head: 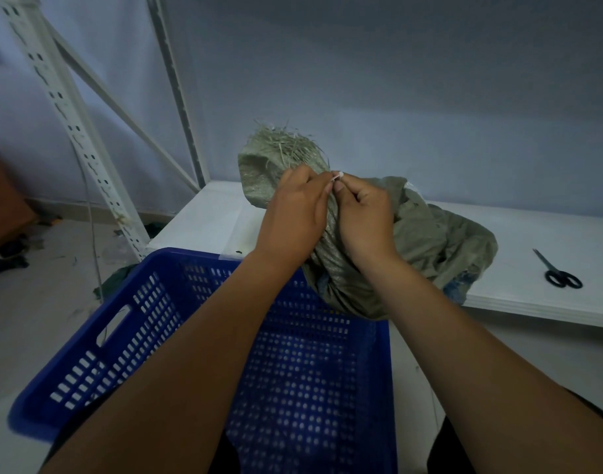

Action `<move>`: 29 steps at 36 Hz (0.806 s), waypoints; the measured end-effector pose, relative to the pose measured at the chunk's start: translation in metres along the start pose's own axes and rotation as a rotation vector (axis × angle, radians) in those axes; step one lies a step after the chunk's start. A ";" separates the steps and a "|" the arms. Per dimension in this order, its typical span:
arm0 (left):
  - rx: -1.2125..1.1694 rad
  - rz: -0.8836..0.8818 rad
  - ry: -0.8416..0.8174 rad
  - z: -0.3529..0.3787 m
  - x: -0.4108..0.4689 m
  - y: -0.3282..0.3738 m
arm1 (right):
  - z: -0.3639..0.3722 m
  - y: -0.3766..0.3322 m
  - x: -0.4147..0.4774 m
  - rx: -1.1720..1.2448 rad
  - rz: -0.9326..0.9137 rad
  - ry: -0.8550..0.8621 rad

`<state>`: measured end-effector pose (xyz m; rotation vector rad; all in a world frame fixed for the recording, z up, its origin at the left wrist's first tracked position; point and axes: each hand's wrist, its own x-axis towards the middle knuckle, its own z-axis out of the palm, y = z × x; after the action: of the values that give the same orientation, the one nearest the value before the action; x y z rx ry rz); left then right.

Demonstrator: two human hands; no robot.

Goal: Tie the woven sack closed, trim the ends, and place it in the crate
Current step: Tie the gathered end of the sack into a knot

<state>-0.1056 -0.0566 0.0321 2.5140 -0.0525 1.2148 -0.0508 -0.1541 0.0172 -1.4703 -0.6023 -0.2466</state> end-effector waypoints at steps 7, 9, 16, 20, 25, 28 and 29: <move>-0.006 0.003 0.009 0.001 -0.001 -0.001 | 0.001 0.001 0.001 -0.040 -0.004 0.002; -0.001 0.014 0.001 0.001 -0.001 -0.002 | 0.000 0.002 0.000 -0.075 -0.012 0.006; -0.003 0.011 -0.002 0.000 0.000 -0.004 | -0.001 0.004 0.000 -0.184 -0.065 -0.004; -0.027 0.004 -0.003 -0.001 0.000 -0.005 | -0.002 0.003 -0.001 -0.207 -0.086 -0.010; -0.054 -0.003 -0.030 -0.002 0.000 -0.006 | -0.003 0.003 -0.002 -0.258 -0.098 -0.012; -0.095 -0.020 -0.042 -0.003 0.000 -0.005 | -0.004 0.003 -0.004 -0.318 -0.134 -0.031; -0.113 -0.029 -0.043 -0.004 0.000 -0.005 | -0.004 0.003 -0.004 -0.344 -0.147 -0.040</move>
<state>-0.1075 -0.0509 0.0328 2.4342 -0.0919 1.1145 -0.0516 -0.1585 0.0121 -1.7662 -0.7275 -0.4543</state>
